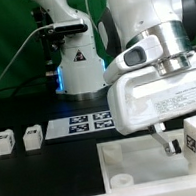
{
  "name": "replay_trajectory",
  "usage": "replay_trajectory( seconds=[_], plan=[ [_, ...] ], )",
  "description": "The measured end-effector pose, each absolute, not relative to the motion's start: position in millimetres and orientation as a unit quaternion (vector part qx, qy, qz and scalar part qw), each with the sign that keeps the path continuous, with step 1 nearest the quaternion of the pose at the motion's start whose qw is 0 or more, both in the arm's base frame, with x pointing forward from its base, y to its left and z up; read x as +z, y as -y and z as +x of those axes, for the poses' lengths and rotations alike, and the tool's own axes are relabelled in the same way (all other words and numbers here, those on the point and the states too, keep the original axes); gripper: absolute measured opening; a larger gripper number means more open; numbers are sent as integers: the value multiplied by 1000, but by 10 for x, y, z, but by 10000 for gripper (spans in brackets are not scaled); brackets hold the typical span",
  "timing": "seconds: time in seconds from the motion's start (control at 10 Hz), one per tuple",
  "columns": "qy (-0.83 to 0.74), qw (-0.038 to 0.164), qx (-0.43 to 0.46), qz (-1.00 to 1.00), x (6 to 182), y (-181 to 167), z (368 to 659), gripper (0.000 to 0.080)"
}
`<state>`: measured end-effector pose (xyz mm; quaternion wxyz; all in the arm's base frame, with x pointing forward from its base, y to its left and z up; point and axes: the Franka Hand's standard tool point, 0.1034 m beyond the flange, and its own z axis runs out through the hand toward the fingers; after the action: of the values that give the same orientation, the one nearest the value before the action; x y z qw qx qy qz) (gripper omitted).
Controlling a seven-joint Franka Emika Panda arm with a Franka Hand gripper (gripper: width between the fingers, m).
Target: Assemble one leg
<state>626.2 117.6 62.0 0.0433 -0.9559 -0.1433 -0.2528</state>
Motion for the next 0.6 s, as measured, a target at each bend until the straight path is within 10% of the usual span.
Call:
replay_trajectory(
  seconds=[0.6],
  plan=[
    [143, 43, -253, -956, 626, -1174, 6264, 649]
  ],
)
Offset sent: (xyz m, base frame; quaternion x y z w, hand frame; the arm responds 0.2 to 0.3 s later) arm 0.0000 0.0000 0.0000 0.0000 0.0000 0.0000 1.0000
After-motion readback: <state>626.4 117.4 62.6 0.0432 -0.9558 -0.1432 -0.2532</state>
